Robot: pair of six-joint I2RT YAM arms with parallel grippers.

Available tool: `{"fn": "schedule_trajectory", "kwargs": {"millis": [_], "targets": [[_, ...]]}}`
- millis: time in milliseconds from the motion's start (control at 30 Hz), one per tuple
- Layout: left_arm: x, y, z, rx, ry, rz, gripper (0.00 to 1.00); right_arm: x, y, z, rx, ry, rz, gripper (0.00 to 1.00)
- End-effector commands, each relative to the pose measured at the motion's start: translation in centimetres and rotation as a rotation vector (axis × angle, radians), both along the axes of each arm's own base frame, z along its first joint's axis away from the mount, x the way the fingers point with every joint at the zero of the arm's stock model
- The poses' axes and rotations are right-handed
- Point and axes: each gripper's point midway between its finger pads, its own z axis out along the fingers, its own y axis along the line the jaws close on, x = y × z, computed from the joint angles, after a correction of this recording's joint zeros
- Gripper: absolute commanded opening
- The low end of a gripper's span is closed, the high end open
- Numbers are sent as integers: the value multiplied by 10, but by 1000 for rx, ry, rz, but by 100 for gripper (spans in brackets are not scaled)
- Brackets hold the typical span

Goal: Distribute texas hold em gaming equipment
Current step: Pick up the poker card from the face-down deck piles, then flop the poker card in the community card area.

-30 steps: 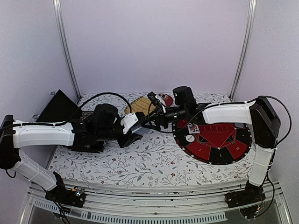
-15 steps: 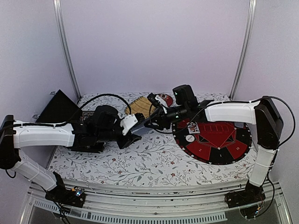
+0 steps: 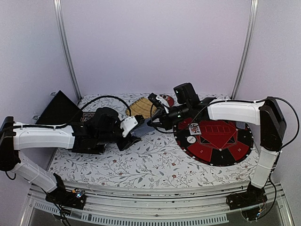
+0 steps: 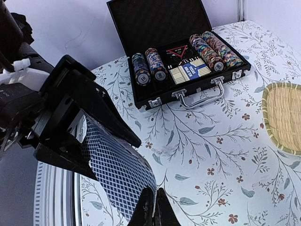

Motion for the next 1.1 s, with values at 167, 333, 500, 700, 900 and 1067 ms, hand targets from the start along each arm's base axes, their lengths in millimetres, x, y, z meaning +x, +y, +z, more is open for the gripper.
{"fn": "schedule_trajectory", "kwargs": {"millis": [167, 333, 500, 700, 900, 1067], "targets": [[-4, -2, 10, -34, -30, -15, 46, 0, -10, 32, -14, -67, -14, 3], [-4, 0, 8, -32, -27, -11, 46, 0, -19, 36, -41, -97, -28, 3], [-4, 0, 8, -33, -26, -9, 46, -4, -30, 57, -13, -136, -19, 2], [-4, 3, 9, -35, -28, -4, 46, 1, -70, 100, 9, -264, -88, 2], [-4, 6, 8, -37, -27, 3, 46, 57, -173, 90, -243, -440, -445, 2], [-4, 6, 9, -43, -30, 1, 46, 110, -277, 23, -654, -456, -735, 2]]}}
